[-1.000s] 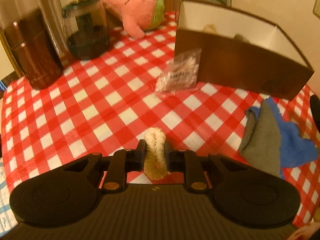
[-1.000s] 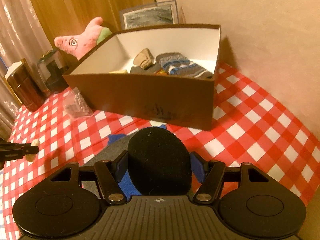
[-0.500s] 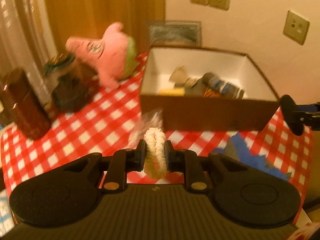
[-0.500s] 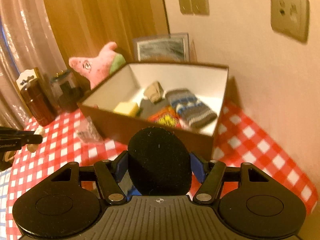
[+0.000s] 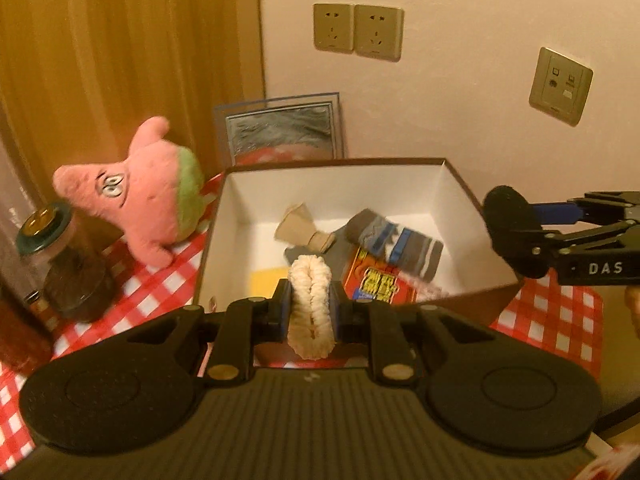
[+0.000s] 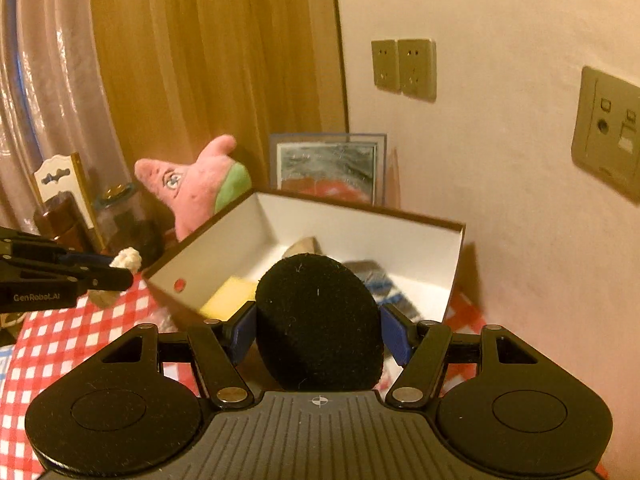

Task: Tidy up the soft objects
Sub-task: 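Carry the black pad and white hair tie over the brown box with both grippers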

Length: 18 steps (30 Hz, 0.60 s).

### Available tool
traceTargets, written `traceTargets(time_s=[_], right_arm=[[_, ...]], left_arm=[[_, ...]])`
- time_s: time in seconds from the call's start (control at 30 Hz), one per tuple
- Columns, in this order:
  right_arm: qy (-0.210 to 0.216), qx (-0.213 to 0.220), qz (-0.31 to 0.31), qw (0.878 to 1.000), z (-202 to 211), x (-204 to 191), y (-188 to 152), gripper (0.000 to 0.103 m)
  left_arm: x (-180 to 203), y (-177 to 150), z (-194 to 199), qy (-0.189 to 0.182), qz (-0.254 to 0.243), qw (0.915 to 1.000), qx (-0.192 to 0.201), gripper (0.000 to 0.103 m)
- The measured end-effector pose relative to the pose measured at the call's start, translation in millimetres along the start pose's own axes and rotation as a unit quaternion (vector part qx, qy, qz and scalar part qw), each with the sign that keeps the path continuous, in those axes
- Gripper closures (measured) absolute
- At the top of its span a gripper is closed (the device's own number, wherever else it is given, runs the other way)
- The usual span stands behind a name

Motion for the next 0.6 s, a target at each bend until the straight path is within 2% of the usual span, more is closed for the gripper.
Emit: traceTargets(time_s=[0.27, 0.6], right_arm=[[-0.008, 0.002, 0.007, 1.000, -21.7, 20.0, 16.3, 0.038], [-0.006, -0.017, 0.009, 1.000, -65.1, 43.9, 27.8, 0.038]], left_arm=[[15.6, 27.5, -29.6, -0.008, -0.007, 0.9999, 0.001, 0.085], [13.8, 47.7, -79.7, 0.006, -0.008, 0.9998, -0.016, 0.085]])
Point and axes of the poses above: each gripper's, at about its wrist camera, not at the fingertips, and z roughly against the way its jaws point, x to its right, y to its top, the point moved 3 cm from there along -z, roughly the way its jaws point, and after that the axes turned 12 degrees about y, right-handed, at the moved point
